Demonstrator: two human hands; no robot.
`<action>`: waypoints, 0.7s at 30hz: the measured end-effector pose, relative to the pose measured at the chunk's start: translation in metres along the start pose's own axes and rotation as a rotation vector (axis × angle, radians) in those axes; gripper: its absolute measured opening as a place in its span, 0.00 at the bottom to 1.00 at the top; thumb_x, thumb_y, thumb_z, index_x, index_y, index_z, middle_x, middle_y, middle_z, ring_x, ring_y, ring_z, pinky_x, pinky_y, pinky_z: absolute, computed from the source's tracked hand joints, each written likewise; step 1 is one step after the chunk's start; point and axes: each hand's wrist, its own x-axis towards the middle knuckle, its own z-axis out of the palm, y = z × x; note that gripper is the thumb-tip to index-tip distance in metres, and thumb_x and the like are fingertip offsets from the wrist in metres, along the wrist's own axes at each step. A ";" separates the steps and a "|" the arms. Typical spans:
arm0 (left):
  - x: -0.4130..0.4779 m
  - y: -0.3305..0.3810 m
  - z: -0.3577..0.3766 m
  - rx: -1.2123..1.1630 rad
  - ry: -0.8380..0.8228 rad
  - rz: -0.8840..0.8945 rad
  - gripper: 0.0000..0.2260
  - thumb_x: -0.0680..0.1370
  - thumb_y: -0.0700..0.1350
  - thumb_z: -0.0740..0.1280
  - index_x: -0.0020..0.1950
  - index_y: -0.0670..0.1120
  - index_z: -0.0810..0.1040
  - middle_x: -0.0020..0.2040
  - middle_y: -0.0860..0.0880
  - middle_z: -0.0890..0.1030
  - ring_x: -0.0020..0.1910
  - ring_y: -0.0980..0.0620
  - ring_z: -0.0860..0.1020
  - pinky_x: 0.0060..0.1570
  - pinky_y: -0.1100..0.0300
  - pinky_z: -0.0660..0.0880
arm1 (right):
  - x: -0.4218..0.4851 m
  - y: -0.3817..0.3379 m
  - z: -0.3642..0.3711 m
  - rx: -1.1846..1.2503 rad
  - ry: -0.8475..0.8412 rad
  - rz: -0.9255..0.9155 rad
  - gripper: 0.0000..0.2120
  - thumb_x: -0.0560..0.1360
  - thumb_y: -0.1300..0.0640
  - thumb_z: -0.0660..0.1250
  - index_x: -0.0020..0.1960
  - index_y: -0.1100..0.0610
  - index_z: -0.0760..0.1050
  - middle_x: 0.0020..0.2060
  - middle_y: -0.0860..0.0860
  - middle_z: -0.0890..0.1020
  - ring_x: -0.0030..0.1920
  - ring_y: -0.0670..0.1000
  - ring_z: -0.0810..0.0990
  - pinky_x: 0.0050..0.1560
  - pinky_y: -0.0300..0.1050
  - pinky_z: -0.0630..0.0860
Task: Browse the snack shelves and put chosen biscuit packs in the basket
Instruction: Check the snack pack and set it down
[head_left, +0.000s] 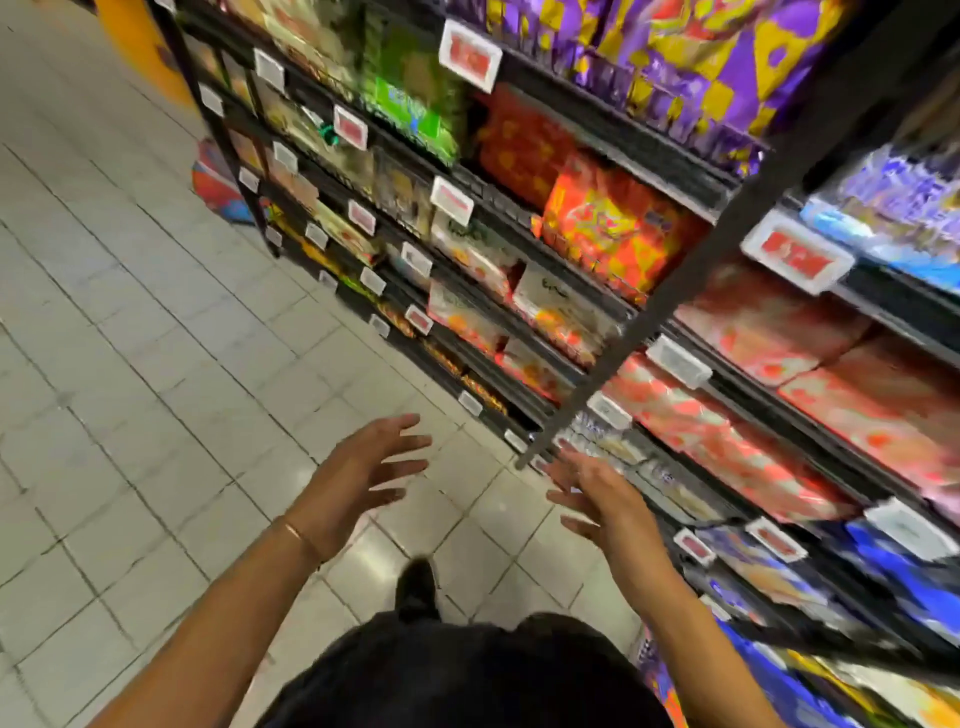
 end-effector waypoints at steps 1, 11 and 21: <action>0.017 0.025 -0.006 -0.001 -0.020 0.038 0.16 0.85 0.55 0.59 0.69 0.52 0.78 0.62 0.52 0.85 0.62 0.47 0.82 0.67 0.43 0.75 | 0.013 -0.011 0.007 0.000 0.013 -0.006 0.18 0.76 0.35 0.65 0.63 0.39 0.81 0.61 0.45 0.85 0.60 0.49 0.85 0.65 0.58 0.77; 0.214 0.198 0.056 0.278 -0.174 0.316 0.15 0.82 0.50 0.69 0.69 0.52 0.77 0.63 0.50 0.81 0.64 0.50 0.80 0.58 0.54 0.76 | 0.167 -0.129 0.014 0.232 0.493 -0.145 0.19 0.82 0.53 0.69 0.71 0.51 0.73 0.65 0.52 0.80 0.64 0.53 0.82 0.64 0.55 0.80; 0.316 0.255 0.169 1.035 -0.172 0.360 0.22 0.73 0.59 0.76 0.36 0.40 0.80 0.33 0.46 0.79 0.44 0.44 0.79 0.42 0.55 0.69 | 0.230 -0.180 0.008 0.469 0.859 -0.002 0.24 0.81 0.55 0.67 0.75 0.56 0.66 0.63 0.55 0.80 0.58 0.54 0.79 0.67 0.62 0.77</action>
